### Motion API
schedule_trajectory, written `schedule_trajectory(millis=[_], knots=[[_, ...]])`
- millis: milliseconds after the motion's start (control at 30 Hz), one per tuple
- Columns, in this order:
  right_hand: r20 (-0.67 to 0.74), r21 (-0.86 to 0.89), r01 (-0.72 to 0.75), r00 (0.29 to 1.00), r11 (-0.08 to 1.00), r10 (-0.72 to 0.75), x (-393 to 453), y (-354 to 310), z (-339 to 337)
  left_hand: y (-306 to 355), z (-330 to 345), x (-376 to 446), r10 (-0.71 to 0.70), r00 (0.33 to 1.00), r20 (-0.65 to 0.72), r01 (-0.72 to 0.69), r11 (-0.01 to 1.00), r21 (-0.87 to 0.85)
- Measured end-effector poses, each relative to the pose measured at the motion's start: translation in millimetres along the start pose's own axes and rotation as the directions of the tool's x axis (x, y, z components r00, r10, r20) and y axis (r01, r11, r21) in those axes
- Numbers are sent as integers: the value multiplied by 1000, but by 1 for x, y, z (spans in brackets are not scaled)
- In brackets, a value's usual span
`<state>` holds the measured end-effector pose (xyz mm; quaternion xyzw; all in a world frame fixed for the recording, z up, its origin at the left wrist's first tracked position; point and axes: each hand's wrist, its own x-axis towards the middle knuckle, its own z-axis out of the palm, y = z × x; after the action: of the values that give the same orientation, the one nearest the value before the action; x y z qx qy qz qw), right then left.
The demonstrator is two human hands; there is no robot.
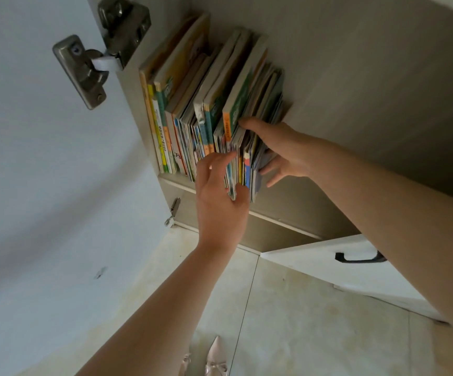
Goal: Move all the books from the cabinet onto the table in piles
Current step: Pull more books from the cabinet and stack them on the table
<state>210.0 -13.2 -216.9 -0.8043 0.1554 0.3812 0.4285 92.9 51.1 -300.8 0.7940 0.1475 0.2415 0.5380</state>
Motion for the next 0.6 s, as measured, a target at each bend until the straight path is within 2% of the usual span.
schedule_trajectory(millis=[133,267,367,467,600], knots=[[14,-97,52,999,994,-50,-5,-3,-12,2,5,-9,20,998,-64,-13,995,101],[39,-160,56,998,986,-50,-11,-3,-21,6,13,-15,69,997,-35,-65,992,106],[-12,-120,35,999,992,-36,-14,1,-26,14,23,-21,20,1000,-20,-19,998,60],[-56,-54,-6,998,999,3,-15,6,-31,14,33,-27,-8,999,41,7,1000,19],[-89,-1,-39,995,999,39,-13,6,-31,-12,49,-23,-163,957,241,120,976,183]])
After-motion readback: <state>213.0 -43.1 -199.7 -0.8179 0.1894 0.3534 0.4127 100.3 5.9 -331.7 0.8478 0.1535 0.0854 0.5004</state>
